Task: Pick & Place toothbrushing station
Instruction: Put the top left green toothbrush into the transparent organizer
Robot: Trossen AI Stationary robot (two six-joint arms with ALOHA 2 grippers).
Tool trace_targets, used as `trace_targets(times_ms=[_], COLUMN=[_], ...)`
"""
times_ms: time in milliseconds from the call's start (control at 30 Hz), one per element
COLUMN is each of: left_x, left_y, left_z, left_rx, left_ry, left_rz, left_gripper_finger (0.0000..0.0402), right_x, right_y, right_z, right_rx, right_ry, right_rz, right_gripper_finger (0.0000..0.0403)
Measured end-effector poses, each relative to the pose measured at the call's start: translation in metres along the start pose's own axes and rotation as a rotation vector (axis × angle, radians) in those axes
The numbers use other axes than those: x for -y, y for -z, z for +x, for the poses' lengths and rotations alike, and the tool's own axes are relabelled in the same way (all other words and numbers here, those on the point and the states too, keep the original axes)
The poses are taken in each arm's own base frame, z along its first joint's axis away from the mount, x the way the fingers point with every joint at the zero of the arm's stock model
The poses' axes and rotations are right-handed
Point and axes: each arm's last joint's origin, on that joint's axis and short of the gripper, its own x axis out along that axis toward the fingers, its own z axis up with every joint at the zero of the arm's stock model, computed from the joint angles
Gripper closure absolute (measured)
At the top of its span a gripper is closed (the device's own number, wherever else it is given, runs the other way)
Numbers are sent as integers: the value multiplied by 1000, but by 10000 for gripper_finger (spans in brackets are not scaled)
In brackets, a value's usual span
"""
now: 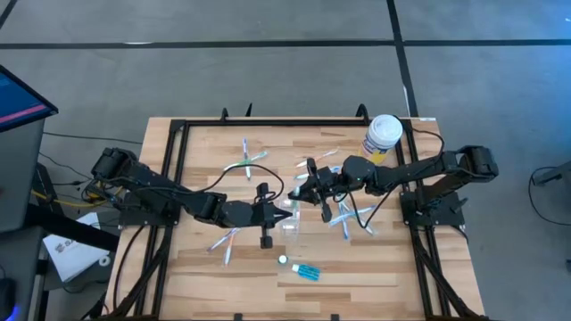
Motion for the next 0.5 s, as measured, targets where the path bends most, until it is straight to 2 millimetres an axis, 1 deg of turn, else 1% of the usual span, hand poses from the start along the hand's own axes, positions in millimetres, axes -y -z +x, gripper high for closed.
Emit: trace_targets(times_ms=[133, 233, 500], left_x=[-5, -9, -11], left_y=[-2, -3, -6], left_z=[0, 0, -3], left_rx=[5, 5, 10], left_ry=[-24, -35, -47], left_rz=[-8, -11, -14], left_gripper_finger=[402, 402, 402], right_x=[3, 9, 22], right_y=[1, 2, 2], right_z=[-1, -2, -6], right_rx=[-8, -28, -37], right_ry=[12, 31, 74], right_rz=[0, 5, -14], right_gripper_finger=[386, 395, 389])
